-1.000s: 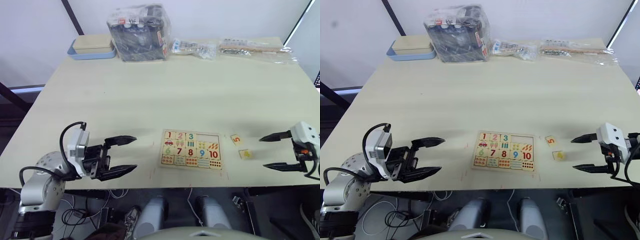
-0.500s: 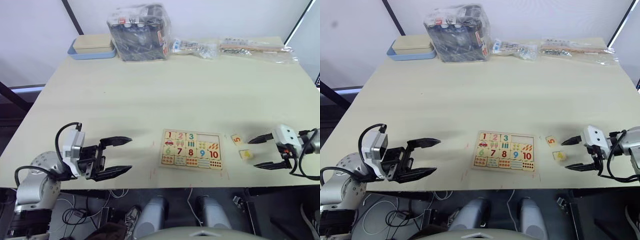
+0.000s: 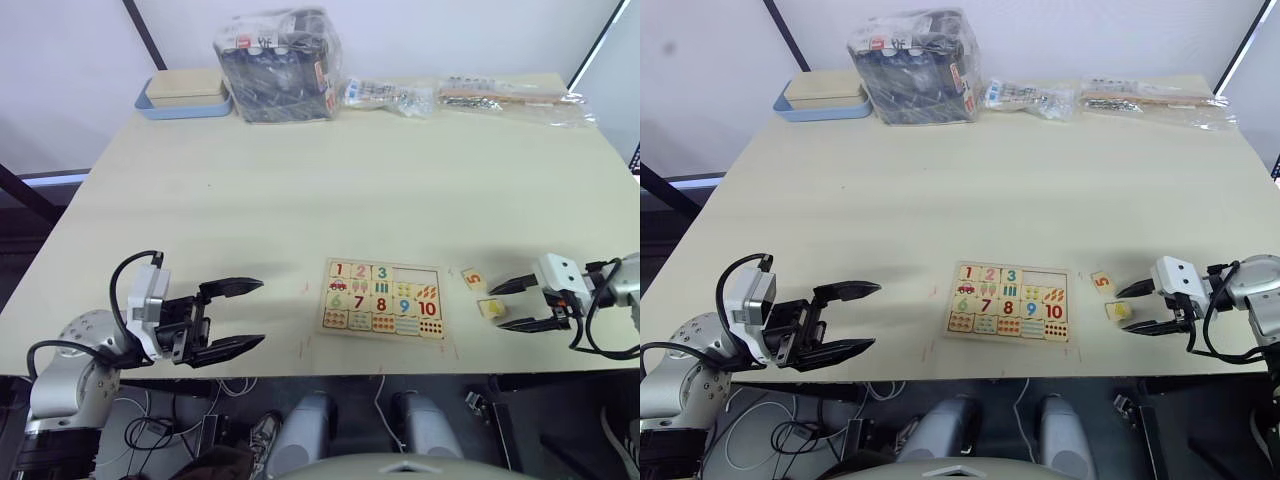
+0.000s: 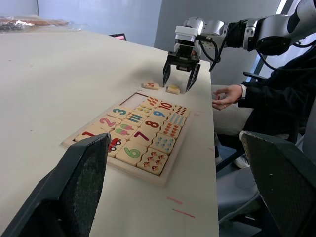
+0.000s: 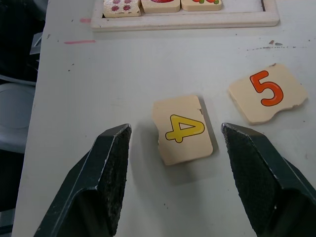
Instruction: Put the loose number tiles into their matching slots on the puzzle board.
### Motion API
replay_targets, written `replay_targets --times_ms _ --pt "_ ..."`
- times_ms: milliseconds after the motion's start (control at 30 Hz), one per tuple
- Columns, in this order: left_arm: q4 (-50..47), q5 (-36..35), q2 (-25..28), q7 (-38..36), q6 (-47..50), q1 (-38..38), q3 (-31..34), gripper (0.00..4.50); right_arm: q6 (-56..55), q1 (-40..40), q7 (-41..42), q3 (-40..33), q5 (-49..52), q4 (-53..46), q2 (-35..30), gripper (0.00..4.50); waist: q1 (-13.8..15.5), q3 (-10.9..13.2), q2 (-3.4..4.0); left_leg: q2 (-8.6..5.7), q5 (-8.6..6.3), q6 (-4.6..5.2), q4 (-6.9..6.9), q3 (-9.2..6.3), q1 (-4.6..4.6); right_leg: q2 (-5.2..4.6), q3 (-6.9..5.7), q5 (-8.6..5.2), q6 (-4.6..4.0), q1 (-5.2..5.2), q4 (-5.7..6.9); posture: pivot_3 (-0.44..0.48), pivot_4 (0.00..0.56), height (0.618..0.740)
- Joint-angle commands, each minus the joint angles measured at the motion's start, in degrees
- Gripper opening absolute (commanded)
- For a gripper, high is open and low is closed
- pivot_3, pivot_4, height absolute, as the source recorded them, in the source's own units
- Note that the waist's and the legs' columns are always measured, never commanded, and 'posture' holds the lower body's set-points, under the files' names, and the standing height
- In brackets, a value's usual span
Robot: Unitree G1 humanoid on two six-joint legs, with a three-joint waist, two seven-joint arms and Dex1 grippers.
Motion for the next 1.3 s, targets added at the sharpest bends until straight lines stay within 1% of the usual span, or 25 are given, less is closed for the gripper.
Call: replay_targets --times_ms 33,67,100,133,167,267,367,500,567,633,700,833,1033,1167,1300 --pt "-1.95 -0.58 0.04 0.41 -0.90 0.48 1.75 4.50 -0.25 -0.43 0.37 -1.01 -0.23 -1.04 -0.48 2.35 0.00 0.00 0.00 0.00 0.00 0.00 0.00 0.00 0.00 0.00 0.00 0.00 0.00 0.00 0.00 0.000 0.150 0.740" --pt "-1.87 -0.52 -0.03 0.39 -1.04 0.54 1.73 4.50 -0.22 -0.41 0.36 -1.12 -0.31 -1.07 -0.47 2.17 0.01 0.00 0.00 0.00 0.00 0.00 0.00 0.00 0.00 0.00 0.00 0.00 0.00 0.00 0.00 0.000 0.150 0.740" --pt "-1.74 -0.47 -0.09 0.35 -1.19 0.59 1.71 4.50 -0.10 -0.38 0.32 -1.27 -0.34 -1.20 -0.48 1.55 0.02 0.00 0.00 0.00 0.00 0.00 0.00 0.00 0.00 0.00 0.00 0.00 0.00 0.00 0.00 0.000 0.150 0.740" --pt "-1.63 -0.43 -0.15 0.31 -1.34 0.65 1.69 4.50 -0.03 -0.35 0.20 -1.48 -0.31 -1.46 -0.52 1.03 0.02 0.00 0.00 0.00 0.00 0.00 0.00 0.01 0.00 0.00 0.00 0.00 0.00 0.00 0.00 0.000 0.150 0.740" --pt "-1.49 -0.39 -0.18 0.26 -1.50 0.67 1.67 4.50 -0.03 -0.31 0.05 -1.74 -0.26 -1.96 -0.67 0.90 0.01 0.00 0.00 0.00 0.00 0.00 0.00 0.00 0.00 0.00 0.00 0.00 0.00 0.00 0.00 0.000 0.150 0.740" --pt "-1.29 -0.33 -0.25 0.25 -1.80 0.71 1.59 4.50 0.26 -0.18 -0.40 -2.51 0.13 -3.66 -1.23 0.90 0.00 0.00 0.00 0.00 0.00 0.00 0.00 0.00 0.00 0.00 0.00 0.00 0.00 0.00 0.00 0.000 0.150 0.740" --pt "-1.02 -0.27 -0.33 0.36 -2.10 0.58 1.50 4.50 2.57 0.07 -1.27 -3.74 0.92 -7.66 -2.24 0.90 0.02 0.01 0.02 0.00 0.00 0.00 0.00 0.00 0.00 0.00 0.01 0.00 0.00 0.00 0.00 0.000 0.150 0.740" --pt "0.08 -0.05 -0.51 0.38 -2.72 0.25 1.68 4.50 22.42 -1.54 -4.76 -5.01 5.79 -26.77 -7.35 0.90 0.13 0.09 0.18 0.00 0.00 0.00 0.00 0.00 -0.03 -0.02 0.01 0.00 0.00 -0.03 0.00 0.000 0.150 0.740" --pt "0.57 0.05 -0.61 0.38 -2.95 0.11 1.75 4.50 32.01 -4.51 -7.24 -3.48 5.57 -35.89 -9.53 0.90 -0.05 0.11 0.25 0.01 0.00 0.00 0.01 0.02 -0.15 -0.07 0.08 0.00 0.00 -0.20 0.08 0.000 0.150 0.740" --pt "1.20 0.26 -0.74 0.40 -3.34 -0.13 1.72 4.50 43.06 -9.57 -11.74 -0.88 4.89 -42.03 -9.14 0.90 -0.31 0.09 0.22 0.11 -0.01 -0.02 0.00 0.05 -0.15 -0.11 0.09 0.01 -0.03 -0.23 0.07 0.000 0.150 0.740" --pt "1.69 0.43 -0.86 0.34 -3.77 -0.22 1.60 4.50 49.81 -13.52 -13.51 2.16 3.84 -44.88 -8.51 0.90 -0.37 0.05 0.12 0.19 -0.03 -0.05 -0.04 0.00 -0.17 -0.09 0.03 0.03 -0.08 -0.25 0.04 0.000 0.150 0.740" --pt "2.21 0.62 -1.03 0.26 -4.39 -0.29 1.55 4.50 59.28 -21.57 -16.65 8.72 0.48 -46.00 -6.12 0.90 0.02 0.05 0.08 0.15 -0.05 -0.08 -0.04 -0.02 -0.31 -0.01 -0.08 0.05 -0.06 -0.26 -0.18 0.000 0.150 0.740" --pt "2.46 0.88 -1.30 0.26 -5.23 0.50 2.06 4.50 71.97 -32.46 -16.13 20.58 -2.64 -48.02 -3.51 0.90 -0.08 0.03 0.06 0.12 -0.02 -0.13 -0.01 0.08 -0.68 -0.06 -0.13 0.20 0.09 -0.60 -0.38 0.000 0.150 0.740" --pt "2.37 0.95 -1.54 0.63 -5.74 1.04 2.32 4.50 74.65 -37.71 -14.60 30.41 -7.25 -47.53 -3.20 0.90 0.00 0.03 0.06 0.13 -0.01 -0.14 -0.01 0.02 -0.82 -0.10 -0.20 0.21 0.08 -0.72 -0.40 0.000 0.150 0.740" --pt "1.74 0.79 -2.00 1.67 -6.05 1.37 2.54 4.50 76.17 -39.16 -16.77 33.39 -8.60 -42.55 1.84 0.90 -0.28 0.03 0.05 0.13 -0.03 -0.12 0.01 0.01 -0.84 -0.07 -0.23 0.23 0.07 -0.72 -0.41 0.000 0.150 0.740"
